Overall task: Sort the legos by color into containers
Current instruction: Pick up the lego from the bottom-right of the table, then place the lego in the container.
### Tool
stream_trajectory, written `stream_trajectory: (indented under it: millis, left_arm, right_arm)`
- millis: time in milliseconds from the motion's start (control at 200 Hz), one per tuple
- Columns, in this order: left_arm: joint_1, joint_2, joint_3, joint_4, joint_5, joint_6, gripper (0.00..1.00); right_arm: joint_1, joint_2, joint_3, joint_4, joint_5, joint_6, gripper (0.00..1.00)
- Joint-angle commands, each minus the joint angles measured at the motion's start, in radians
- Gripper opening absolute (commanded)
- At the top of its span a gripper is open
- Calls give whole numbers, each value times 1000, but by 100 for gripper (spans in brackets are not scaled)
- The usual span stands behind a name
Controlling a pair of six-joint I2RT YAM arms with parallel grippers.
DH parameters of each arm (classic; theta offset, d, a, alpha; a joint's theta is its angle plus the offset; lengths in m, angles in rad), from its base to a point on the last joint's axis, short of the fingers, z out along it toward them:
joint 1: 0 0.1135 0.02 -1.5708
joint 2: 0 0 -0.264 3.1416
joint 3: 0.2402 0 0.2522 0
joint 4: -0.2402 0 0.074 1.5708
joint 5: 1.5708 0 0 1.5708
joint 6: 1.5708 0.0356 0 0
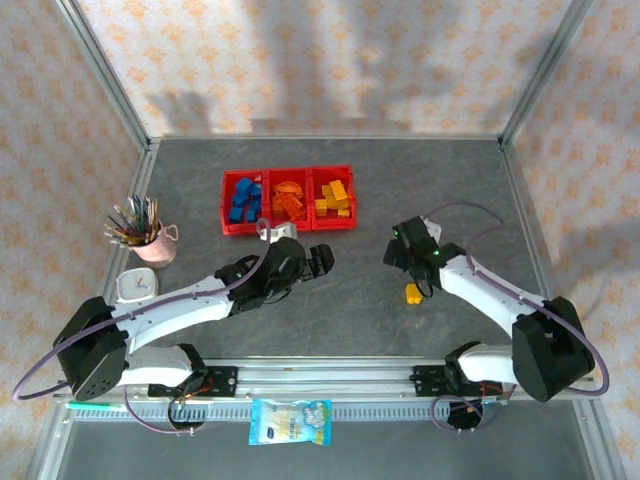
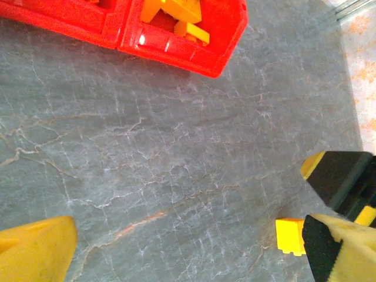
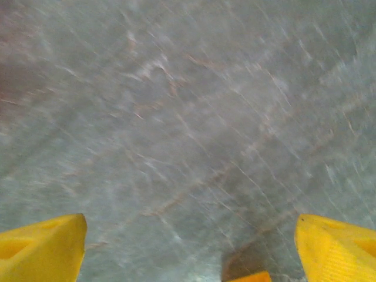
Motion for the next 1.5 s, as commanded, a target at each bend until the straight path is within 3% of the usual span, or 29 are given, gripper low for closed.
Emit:
stream_trajectory:
  millis: [0, 200, 380, 541, 971, 1116, 1491]
  left_arm:
    - [-15, 18, -15, 42, -44, -42, 99]
    - [-31, 38, -23, 56, -57, -58, 99]
    - [-33, 44, -22, 51, -64, -57, 99]
    - [-33, 44, -22, 50, -68, -58, 99]
    - [-32, 36, -20, 40, -77, -52, 99]
    - [-32, 34, -11, 29, -79, -45, 99]
    - [-18, -22, 28, -64, -158, 12, 99]
  right_arm:
    - [-1, -14, -45, -18, -16, 72, 92]
    - [2, -9, -142, 25, -108, 108, 89]
    - [57, -31, -150, 10, -96, 133, 82]
    - [116, 2, -125, -10, -63, 145, 71]
    - [120, 9, -94, -27, -29, 101, 41]
    - [120, 6, -45, -34, -30, 68, 34]
    - [128, 115, 239, -14, -30, -42, 29]
